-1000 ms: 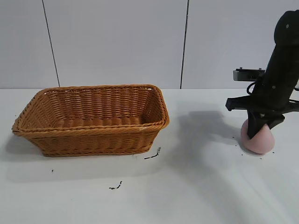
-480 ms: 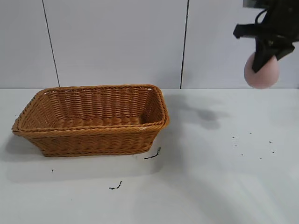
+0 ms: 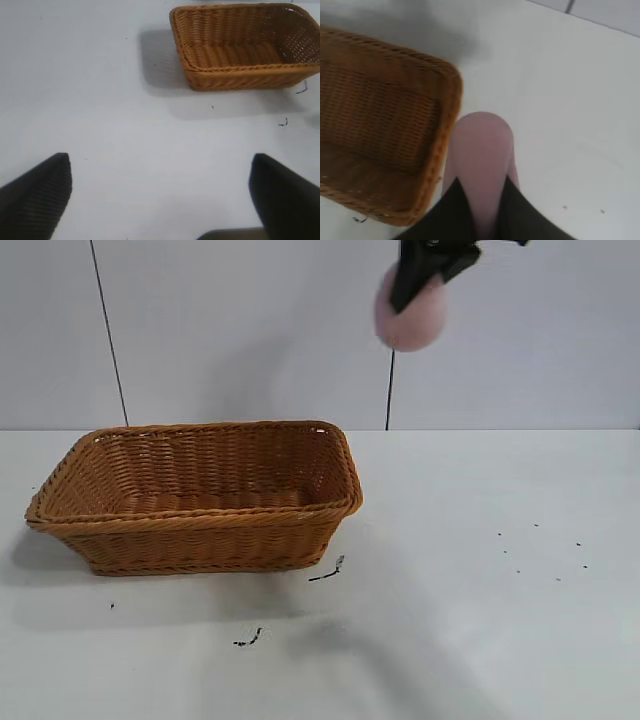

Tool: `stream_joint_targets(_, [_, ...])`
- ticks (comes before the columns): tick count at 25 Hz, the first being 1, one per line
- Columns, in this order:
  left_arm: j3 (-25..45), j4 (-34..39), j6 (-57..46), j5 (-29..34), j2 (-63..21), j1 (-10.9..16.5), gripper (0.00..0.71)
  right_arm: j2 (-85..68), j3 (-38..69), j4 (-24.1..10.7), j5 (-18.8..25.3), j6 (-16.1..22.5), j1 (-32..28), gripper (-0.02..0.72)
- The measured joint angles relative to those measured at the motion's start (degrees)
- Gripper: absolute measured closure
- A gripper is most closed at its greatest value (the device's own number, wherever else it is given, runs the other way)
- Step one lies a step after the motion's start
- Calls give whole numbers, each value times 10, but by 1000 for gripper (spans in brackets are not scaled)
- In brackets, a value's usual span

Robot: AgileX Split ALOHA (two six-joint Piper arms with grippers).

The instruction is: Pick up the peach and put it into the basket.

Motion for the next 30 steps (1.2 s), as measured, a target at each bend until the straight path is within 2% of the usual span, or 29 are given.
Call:
stream_joint_targets(6, [0,0,0,0,0,0,17,93,0,-8,-107,-3,19,685])
stream_joint_targets(11, [0,0,0,0,0,0,17,133,0,-11,-120,1,18,676])
stream_joint_targets(13, [0,0,0,0,0,0,17,135,0,-11,-120,1,18,603])
stream_joint_targets(14, [0,0,0,0,0,0,17,135,0,-11,-120,1,18,537])
stream_joint_targets(17, [0,0,0,0,0,0,17,134,0,-11,-118,2,18,200])
stream_joint_targets(18, [0,0,0,0,0,0,17,132,0,-11,-118,2,18,122])
stream_joint_targets(19, [0,0,0,0,0,0,17,128,0,-11,-118,2,18,76])
stream_joint_targets(23, [0,0,0,0,0,0,17,105,-23,-11,-89,2,18,19])
stream_joint_targets(30, [0,0,0,0,0,0,17,60,-105,-23,-21,19,6,8])
